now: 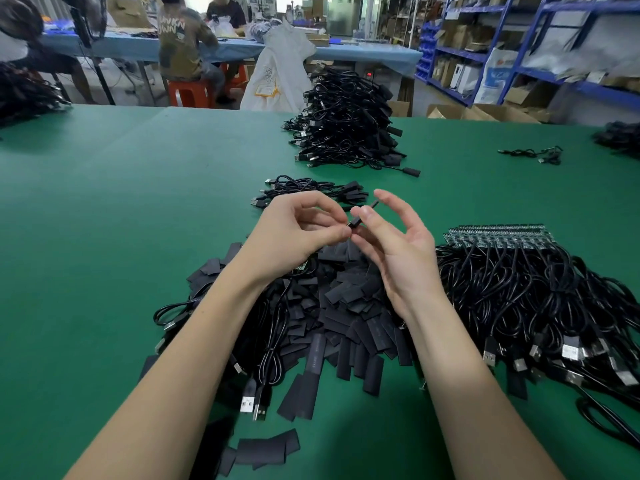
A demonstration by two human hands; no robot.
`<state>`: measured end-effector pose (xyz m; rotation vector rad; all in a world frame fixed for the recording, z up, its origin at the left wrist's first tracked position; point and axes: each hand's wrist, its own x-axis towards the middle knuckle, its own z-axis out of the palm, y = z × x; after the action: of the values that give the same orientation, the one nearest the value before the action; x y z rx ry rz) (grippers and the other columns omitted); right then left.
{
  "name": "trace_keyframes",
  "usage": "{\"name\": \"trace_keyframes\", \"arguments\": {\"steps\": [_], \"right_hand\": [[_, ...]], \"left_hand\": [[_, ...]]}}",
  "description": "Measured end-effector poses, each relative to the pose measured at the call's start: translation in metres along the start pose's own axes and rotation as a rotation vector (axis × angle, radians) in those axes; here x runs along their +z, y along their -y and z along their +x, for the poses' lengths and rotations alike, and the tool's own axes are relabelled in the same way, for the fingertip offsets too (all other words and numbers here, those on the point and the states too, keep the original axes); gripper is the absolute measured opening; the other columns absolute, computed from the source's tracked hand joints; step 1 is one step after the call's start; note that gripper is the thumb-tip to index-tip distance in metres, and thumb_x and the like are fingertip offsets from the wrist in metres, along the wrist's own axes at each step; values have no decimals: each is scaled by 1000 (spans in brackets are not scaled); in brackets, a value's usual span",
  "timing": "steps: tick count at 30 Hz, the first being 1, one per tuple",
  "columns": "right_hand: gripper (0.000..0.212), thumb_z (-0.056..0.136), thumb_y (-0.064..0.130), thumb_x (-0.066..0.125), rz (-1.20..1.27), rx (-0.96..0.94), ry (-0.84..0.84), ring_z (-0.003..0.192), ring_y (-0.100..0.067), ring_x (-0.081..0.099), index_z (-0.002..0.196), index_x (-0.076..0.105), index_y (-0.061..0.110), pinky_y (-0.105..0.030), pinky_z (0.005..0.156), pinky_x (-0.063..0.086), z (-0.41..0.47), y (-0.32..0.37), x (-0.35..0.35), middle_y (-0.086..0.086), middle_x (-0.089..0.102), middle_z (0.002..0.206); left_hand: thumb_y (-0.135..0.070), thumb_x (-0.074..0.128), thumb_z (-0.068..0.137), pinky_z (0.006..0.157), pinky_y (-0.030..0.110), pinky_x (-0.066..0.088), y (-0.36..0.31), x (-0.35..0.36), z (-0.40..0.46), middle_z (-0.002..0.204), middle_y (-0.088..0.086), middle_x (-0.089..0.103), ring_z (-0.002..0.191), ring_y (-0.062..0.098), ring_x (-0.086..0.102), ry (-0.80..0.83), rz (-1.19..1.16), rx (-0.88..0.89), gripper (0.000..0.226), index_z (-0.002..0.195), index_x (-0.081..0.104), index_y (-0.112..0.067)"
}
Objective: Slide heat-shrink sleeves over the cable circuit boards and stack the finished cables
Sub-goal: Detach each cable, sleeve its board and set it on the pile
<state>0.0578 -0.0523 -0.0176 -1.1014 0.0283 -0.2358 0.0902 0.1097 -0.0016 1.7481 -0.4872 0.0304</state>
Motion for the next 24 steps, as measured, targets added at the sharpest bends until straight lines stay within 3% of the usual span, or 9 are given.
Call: {"name": "trace_keyframes", "arguments": {"steps": [5, 18, 21, 24], "right_hand": [[24, 88, 9, 76, -17, -55, -45, 89, -18, 71, 107, 76, 23, -23, 70, 58, -1, 0, 5, -13, 78, 104], [24, 87, 5, 76, 8, -26, -61, 80, -12, 73, 107, 76, 19, -22, 69, 58, -2, -3, 6, -7, 79, 93], [22, 87, 5, 76, 35, -18, -99, 78, -12, 72, 105, 76, 19, -21, 66, 57, -1, -1, 5, -6, 79, 92], [22, 88, 5, 75, 96, 5, -173, 72, -10, 70, 106, 75, 17, -19, 63, 56, 1, 1, 2, -4, 79, 88]], "left_hand": [[-6, 81, 83, 72, 21, 56, 2, 2, 1, 78, 7, 77, 68, 12, 70, -13, -11, -3, 13, 88, 73, -13], [-7, 80, 85, 69, 23, 55, 5, 2, 2, 78, 9, 76, 66, 13, 69, -22, 21, 3, 10, 90, 72, -12], [-21, 80, 86, 72, 25, 55, 4, 0, 3, 84, 2, 77, 72, 12, 68, 13, 128, -18, 13, 95, 72, -19], [-28, 78, 88, 67, 22, 50, 7, -9, 3, 75, -9, 71, 67, 8, 61, 111, 263, -83, 11, 94, 71, -23]]}}
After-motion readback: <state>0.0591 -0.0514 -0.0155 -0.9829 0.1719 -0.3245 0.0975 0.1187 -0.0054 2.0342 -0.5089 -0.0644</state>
